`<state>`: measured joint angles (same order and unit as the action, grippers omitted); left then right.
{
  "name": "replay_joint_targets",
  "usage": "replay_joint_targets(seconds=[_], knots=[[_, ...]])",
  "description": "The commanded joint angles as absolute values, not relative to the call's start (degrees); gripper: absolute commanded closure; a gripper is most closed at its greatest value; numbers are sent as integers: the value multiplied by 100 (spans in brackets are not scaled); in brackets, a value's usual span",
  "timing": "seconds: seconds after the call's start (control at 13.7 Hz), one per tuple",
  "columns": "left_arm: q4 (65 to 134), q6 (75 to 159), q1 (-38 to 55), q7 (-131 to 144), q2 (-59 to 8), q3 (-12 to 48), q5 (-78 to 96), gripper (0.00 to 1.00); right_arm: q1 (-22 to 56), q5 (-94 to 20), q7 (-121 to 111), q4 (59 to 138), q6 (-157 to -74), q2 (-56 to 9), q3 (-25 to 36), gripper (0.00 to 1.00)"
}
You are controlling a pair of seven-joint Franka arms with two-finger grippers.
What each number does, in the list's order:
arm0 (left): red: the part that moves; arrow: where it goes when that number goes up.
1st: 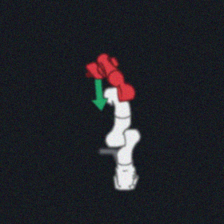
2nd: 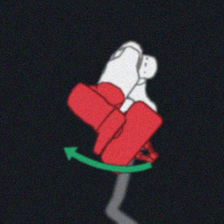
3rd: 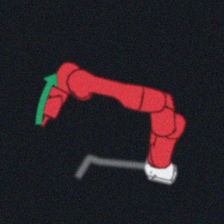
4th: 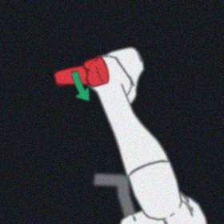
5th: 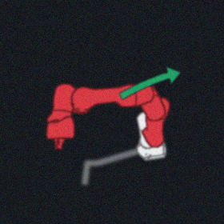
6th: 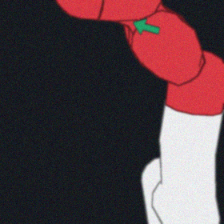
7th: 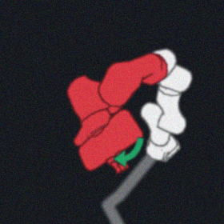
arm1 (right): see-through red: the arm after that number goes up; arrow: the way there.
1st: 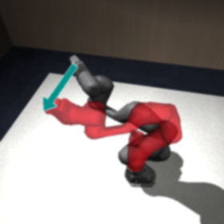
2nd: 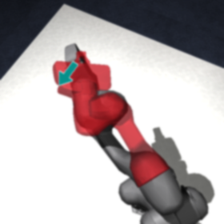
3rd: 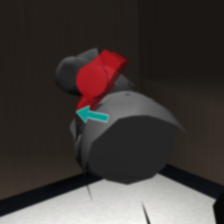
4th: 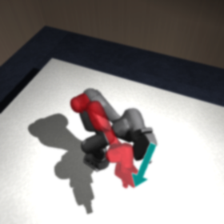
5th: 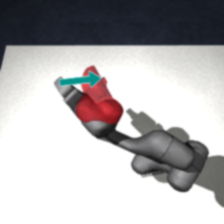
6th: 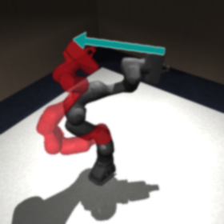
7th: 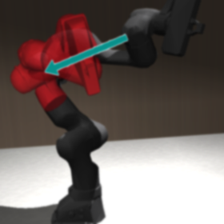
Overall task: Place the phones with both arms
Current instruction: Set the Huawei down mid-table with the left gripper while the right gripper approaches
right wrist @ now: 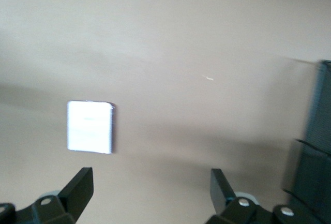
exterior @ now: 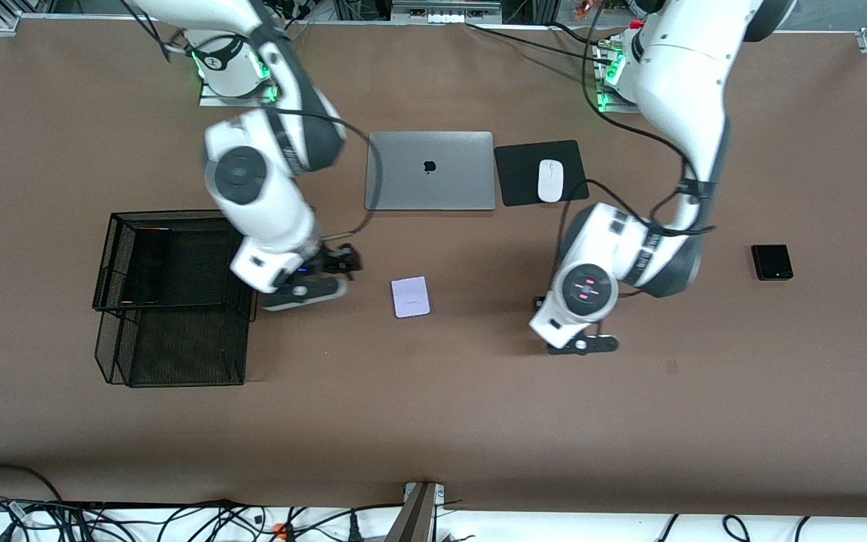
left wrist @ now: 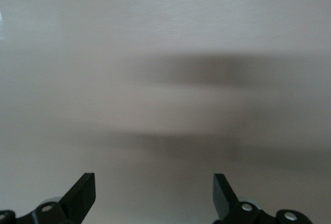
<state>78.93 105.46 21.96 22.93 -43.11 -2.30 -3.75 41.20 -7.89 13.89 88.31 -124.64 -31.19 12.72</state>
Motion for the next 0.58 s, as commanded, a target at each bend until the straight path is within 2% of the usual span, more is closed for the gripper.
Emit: replay_joint_targets(seconds=[0.0,0.29,0.51], knots=[[8726,10521,1760,1374,-3693,-185,-727,0,4271,-826,1809,7869,-12454,-3987,1257,0],[9245,10625,1100,371,-3350,-176,-1325,0,4342,-835,2206,7603,-13313,-4832,1222,0],[9675,11020,600,-410,-3095,-176,-1607,0,4350,-835,2715,7603,-13762,-5115,1135,0]])
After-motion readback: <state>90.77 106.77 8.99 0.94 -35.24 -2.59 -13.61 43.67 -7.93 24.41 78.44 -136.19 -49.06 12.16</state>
